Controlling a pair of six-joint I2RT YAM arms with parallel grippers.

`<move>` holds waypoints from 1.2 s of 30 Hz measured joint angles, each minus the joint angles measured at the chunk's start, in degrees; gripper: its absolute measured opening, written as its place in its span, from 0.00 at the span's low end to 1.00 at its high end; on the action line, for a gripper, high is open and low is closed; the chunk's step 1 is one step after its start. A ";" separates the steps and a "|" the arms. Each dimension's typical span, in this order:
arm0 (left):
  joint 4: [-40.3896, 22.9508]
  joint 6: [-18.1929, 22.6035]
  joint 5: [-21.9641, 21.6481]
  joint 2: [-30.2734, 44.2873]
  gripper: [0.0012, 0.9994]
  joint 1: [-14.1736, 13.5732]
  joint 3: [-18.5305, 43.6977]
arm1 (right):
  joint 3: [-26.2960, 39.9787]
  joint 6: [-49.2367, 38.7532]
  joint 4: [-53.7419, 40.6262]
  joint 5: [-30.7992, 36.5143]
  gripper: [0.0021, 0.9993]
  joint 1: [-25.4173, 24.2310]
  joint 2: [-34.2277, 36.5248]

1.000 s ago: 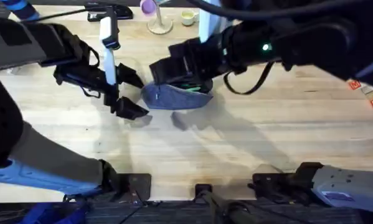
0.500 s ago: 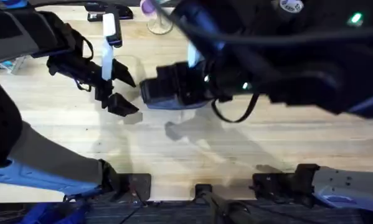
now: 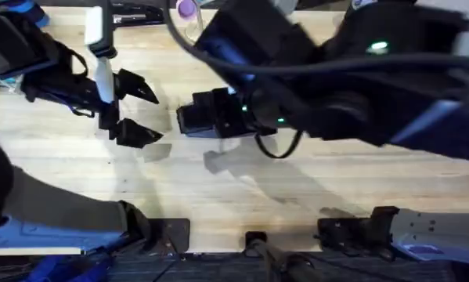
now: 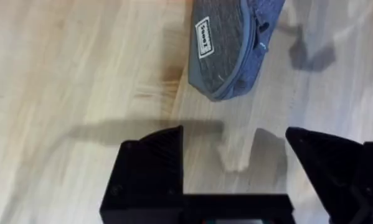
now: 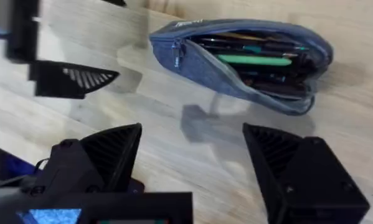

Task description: Unzip the bag, pick up the pens from the table one at a time and place them inside, then zip the bag closed.

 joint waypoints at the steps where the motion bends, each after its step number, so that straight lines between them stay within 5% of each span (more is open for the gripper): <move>1: -0.16 0.62 0.33 -0.43 1.00 0.42 0.00 | -0.02 0.32 0.65 0.00 1.00 0.07 0.79; 36: -0.12 3.16 2.29 -0.91 1.00 1.01 0.02 | -0.15 2.04 21.20 4.89 0.96 1.46 19.65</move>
